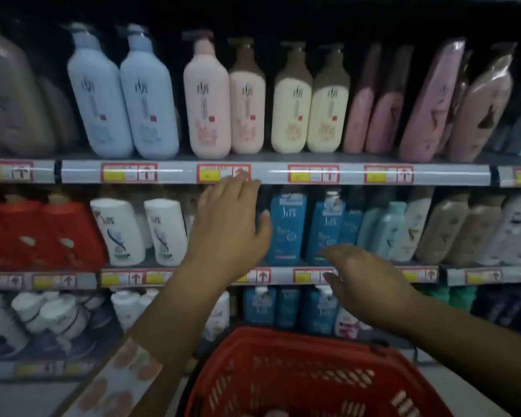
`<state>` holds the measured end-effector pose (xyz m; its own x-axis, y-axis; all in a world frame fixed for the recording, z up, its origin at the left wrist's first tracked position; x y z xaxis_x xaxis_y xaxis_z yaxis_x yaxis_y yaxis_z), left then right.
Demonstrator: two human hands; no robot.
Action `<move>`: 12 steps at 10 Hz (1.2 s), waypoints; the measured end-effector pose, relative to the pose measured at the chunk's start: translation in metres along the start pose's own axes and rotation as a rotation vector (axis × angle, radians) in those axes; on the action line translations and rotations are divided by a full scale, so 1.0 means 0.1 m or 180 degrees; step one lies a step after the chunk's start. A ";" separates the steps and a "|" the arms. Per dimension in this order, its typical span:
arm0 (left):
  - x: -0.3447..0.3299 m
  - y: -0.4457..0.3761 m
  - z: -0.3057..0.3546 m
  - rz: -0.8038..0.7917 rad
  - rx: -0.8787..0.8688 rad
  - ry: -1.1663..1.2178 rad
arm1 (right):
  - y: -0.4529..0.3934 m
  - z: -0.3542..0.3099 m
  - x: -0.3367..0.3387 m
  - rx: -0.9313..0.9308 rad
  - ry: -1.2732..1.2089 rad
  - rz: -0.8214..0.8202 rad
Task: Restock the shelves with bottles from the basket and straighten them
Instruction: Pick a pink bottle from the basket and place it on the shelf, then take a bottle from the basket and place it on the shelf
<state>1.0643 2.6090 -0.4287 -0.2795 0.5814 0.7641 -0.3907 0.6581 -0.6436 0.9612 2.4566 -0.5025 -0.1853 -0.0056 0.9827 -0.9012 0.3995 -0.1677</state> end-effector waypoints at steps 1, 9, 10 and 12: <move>-0.25 0.23 0.22 -0.0383 -0.0044 -0.0048 | 0.34 0.34 -0.32 -0.0108 -0.0030 -0.0145; -3.28 3.29 1.07 -0.4679 -0.0437 0.0291 | 1.36 1.04 -2.18 0.0051 -0.0110 -0.2308; -3.49 3.46 0.93 -0.4785 -0.0545 0.0127 | 1.38 1.08 -2.21 0.0083 -0.0139 -0.2312; -3.60 3.39 1.08 -0.4535 -0.0373 0.0434 | 1.37 1.13 -2.28 0.0215 -0.0138 -0.2355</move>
<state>0.9375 2.5712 -0.9174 0.3686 -0.5584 0.7432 -0.1860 0.7390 0.6475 0.8355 2.4087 -0.7587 0.4654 -0.2881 0.8369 -0.8184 0.2202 0.5309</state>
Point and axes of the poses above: each hand's wrist, its own y-axis away from the middle knuckle, its own x-axis out of the back of the hand, z = x × y, the point moved 9 cm from there along -y, towards the middle knuckle, and after that the axes turned 12 degrees about -x, right-handed, at the moved point
